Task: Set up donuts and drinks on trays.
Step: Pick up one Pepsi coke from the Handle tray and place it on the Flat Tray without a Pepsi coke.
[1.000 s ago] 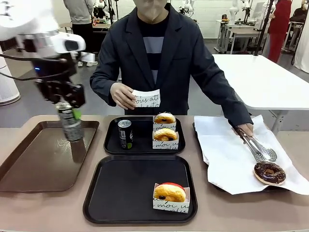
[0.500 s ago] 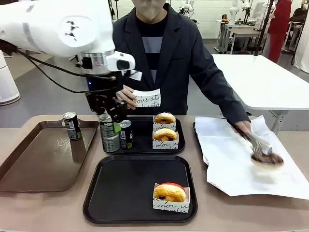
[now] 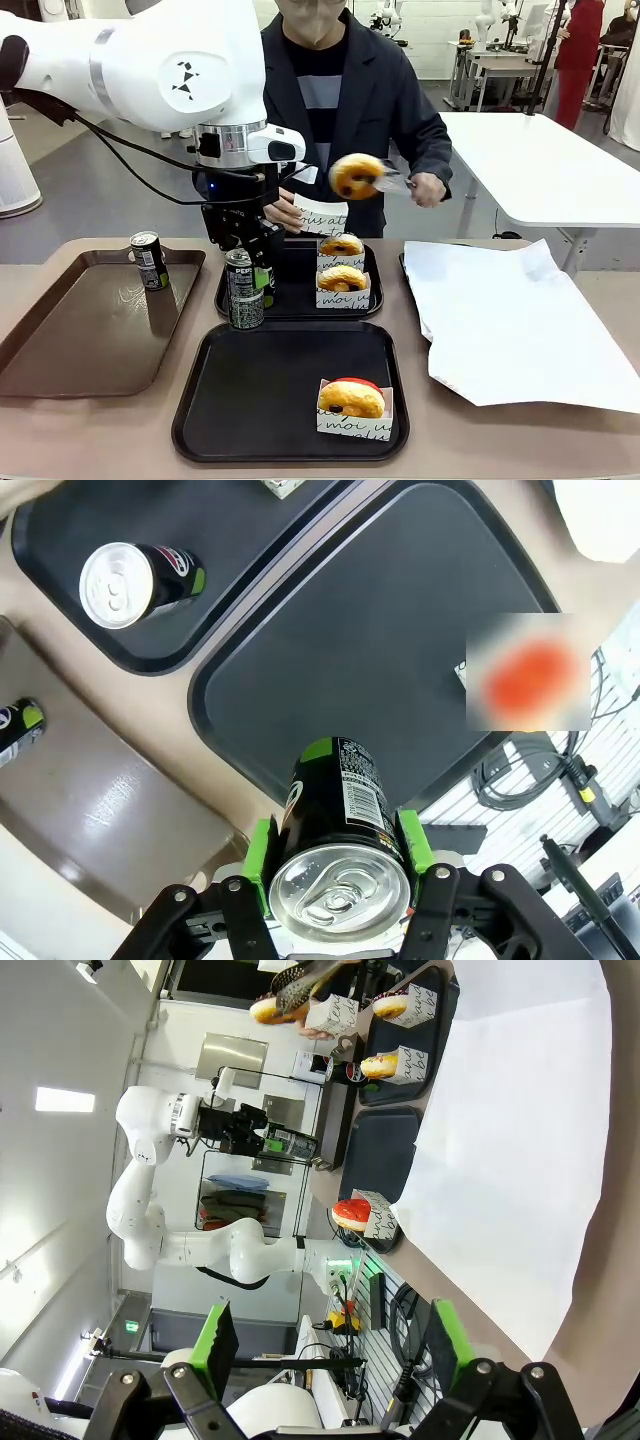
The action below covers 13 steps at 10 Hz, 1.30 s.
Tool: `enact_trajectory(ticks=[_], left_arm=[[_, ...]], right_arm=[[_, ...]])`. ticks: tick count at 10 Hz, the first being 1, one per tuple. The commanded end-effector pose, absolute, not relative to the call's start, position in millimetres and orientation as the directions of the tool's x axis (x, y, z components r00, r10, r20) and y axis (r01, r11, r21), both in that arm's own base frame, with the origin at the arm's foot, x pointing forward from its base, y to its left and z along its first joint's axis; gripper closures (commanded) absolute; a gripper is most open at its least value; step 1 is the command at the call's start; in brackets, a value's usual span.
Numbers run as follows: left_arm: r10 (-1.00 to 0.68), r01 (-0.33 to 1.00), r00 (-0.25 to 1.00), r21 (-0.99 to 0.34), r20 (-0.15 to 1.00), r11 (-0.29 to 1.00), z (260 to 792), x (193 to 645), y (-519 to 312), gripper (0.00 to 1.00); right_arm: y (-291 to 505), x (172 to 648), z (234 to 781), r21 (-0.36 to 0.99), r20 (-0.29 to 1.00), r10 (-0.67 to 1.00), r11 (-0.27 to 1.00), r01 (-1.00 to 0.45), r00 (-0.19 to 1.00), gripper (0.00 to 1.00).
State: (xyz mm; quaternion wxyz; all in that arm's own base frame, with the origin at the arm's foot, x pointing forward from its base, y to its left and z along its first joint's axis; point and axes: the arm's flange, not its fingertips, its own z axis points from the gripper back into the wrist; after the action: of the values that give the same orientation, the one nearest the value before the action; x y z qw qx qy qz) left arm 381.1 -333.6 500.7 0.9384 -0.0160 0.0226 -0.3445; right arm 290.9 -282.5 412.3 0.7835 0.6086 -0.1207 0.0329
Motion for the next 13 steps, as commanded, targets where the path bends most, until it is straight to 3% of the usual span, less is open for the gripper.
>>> enact_trajectory(ticks=[1, 4, 8, 10, 11, 12, 13], left_arm=[[-0.645, 0.644, 0.764, -0.043, -0.012, 0.764, 506, 379, -332, 0.42], [-0.647, 0.646, 0.762, -0.045, -0.030, 0.762, 501, 381, -334, 0.42], [-0.641, 0.644, 0.765, -0.029, 0.065, 0.765, 443, 363, -350, 0.42], [-0.675, 0.676, 0.737, -0.051, 0.027, 0.736, 426, 348, -350, 0.42], [-0.693, 0.696, 0.714, -0.008, -0.100, 0.718, 449, 314, -325, 0.42], [-0.735, 0.737, 0.673, -0.011, -0.083, 0.676, 483, 264, -276, 0.42], [-0.730, 0.730, 0.683, -0.016, 0.012, 0.683, 498, 219, -230, 0.42]], right_arm=[[-282, 290, 413, 0.946, 0.236, -0.097, 0.250, -0.206, 0.967, 0.00], [-282, 290, 413, 0.946, 0.236, -0.097, 0.250, -0.206, 0.967, 0.00], [-282, 290, 413, 0.946, 0.236, -0.097, 0.250, -0.206, 0.967, 0.00], [-282, 290, 413, 0.946, 0.236, -0.097, 0.250, -0.206, 0.967, 0.00], [-282, 290, 413, 0.946, 0.236, -0.097, 0.250, -0.206, 0.967, 0.00], [-282, 290, 413, 0.946, 0.236, -0.097, 0.250, -0.206, 0.967, 0.00], [-282, 290, 413, 0.946, 0.236, -0.097, 0.250, -0.206, 0.967, 0.00]])
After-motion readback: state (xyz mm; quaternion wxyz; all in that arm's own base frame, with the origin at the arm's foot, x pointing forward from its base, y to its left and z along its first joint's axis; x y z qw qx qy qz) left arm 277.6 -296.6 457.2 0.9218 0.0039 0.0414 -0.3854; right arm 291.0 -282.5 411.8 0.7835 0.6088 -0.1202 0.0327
